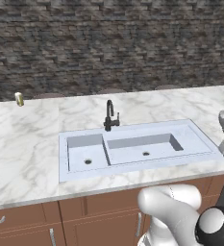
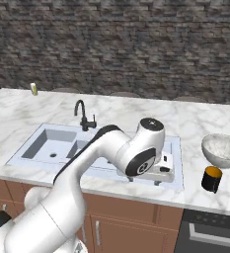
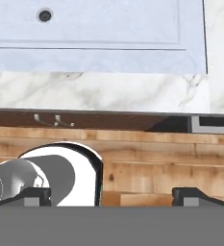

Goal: Pick the mug and place it in the sink. Pick the bowl and place it in the open cabinet and then close the cabinet.

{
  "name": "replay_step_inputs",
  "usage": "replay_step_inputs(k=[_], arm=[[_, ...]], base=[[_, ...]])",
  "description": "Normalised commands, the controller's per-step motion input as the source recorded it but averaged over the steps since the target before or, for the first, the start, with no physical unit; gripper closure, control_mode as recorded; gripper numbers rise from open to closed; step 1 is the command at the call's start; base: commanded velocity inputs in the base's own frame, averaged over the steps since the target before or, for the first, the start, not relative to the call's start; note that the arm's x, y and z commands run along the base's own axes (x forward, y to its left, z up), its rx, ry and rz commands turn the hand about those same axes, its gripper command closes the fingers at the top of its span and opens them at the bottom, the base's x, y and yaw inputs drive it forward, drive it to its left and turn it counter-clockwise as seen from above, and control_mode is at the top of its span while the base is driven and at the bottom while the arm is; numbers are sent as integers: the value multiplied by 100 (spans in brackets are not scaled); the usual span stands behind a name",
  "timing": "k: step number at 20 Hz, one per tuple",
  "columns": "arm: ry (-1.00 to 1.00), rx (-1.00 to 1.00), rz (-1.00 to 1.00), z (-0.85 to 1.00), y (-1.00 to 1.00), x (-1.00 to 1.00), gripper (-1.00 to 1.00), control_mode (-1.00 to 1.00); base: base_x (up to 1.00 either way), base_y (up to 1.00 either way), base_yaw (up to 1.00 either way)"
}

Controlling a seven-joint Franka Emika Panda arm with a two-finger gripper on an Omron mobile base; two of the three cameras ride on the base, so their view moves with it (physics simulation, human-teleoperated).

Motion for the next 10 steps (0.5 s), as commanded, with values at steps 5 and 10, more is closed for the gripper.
replay_step_inputs(k=[5, 10], arm=[[0, 0, 0, -13, -45, 0, -100, -100], [-2, 0, 0, -8, -29, 5, -100, -100]], base=[[0, 0, 0], [0, 0, 0]])
